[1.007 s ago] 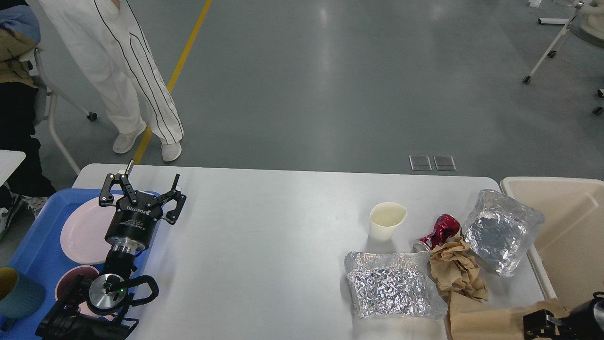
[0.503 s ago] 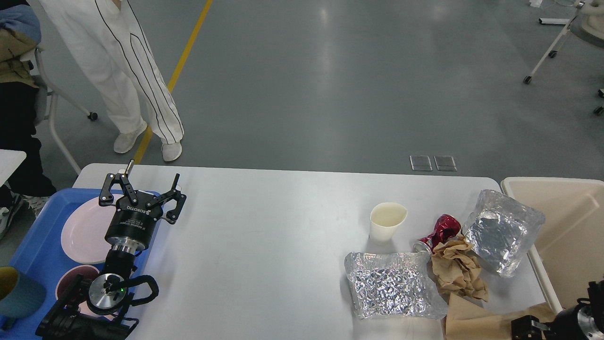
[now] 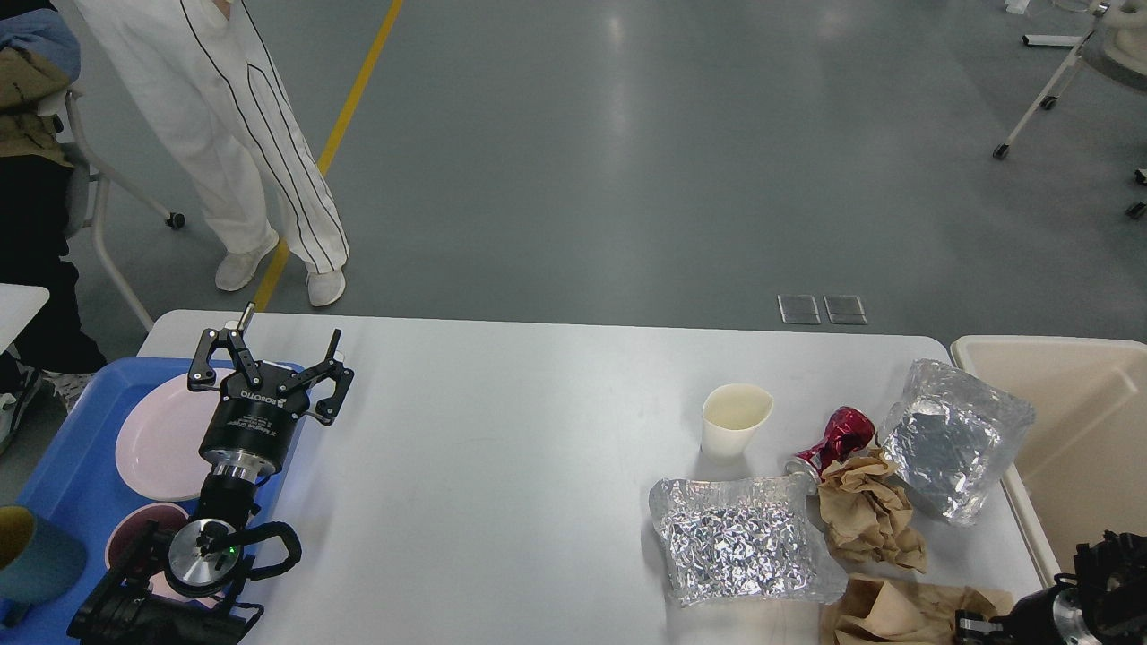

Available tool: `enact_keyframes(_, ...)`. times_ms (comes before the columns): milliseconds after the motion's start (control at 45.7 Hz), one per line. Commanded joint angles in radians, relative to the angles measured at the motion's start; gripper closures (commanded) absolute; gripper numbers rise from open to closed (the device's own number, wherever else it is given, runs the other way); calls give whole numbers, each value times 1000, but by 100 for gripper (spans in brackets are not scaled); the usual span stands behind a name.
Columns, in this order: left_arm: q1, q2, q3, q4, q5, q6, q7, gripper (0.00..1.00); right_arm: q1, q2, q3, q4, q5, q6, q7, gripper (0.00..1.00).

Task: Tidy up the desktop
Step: 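Lower the right gripper toward the brown paper bag nearest the robot, then grasp the brown paper bag and lift it into the white bin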

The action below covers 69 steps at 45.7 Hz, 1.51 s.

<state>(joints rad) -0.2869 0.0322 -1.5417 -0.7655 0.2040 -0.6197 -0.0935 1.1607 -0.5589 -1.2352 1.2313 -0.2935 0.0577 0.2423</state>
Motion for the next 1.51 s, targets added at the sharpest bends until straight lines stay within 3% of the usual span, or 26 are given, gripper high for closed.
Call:
enact_keyframes(0, 0, 0, 0, 0, 0, 0, 1, 4, 11, -2, 2, 4, 27, 2, 0, 100)
enact_keyframes(416, 0, 0, 0, 0, 0, 0, 1, 4, 137, -76, -12, 141, 28, 30, -1, 100)
enact_keyframes(569, 0, 0, 0, 0, 0, 0, 1, 4, 292, -125, -52, 207, 43, 157, -35, 100)
enact_keyframes(919, 0, 0, 0, 0, 0, 0, 3, 4, 793, -118, -332, 303, 149, 448, -40, 100)
enact_keyframes(1138, 0, 0, 0, 0, 0, 0, 3, 4, 987, -98, -385, 300, 181, 544, -41, 100)
enact_keyframes(1401, 0, 0, 0, 0, 0, 0, 3, 4, 1111, -47, -408, 295, 289, 594, -146, 100)
enact_keyframes(1488, 0, 0, 2, 0, 0, 0, 3, 4, 1113, -55, -411, 287, 290, 593, -158, 100)
